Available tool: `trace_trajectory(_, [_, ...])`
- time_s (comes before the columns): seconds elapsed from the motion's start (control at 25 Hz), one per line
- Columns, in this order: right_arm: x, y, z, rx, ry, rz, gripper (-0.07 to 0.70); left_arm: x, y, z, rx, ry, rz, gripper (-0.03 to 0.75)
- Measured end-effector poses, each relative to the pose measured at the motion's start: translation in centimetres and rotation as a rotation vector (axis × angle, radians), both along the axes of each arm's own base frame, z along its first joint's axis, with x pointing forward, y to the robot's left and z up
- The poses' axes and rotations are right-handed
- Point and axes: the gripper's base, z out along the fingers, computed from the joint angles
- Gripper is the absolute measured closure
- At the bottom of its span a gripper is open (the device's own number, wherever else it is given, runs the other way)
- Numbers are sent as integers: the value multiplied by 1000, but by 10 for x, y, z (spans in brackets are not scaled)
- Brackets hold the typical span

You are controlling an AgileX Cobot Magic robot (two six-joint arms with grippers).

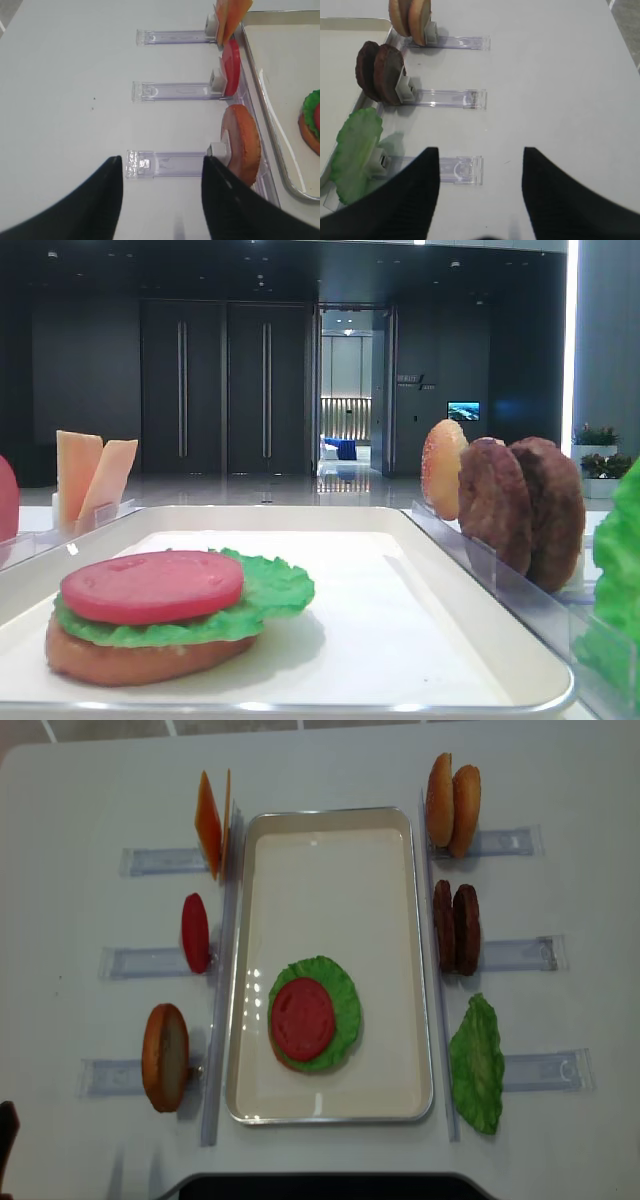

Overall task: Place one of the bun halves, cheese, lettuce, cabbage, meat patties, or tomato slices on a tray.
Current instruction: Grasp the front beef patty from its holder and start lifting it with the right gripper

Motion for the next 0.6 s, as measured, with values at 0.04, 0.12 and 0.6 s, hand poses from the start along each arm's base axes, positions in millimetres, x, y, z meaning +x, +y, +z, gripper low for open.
trace_trajectory(0.04, [0,0,0,0,0,0,272,0,0,0,0,0,0,325])
trace_trajectory(0.12, [0,0,0,0,0,0,272,0,0,0,0,0,0,325])
trace_trajectory(0.6, [0,0,0,0,0,0,273,0,0,0,0,0,0,325])
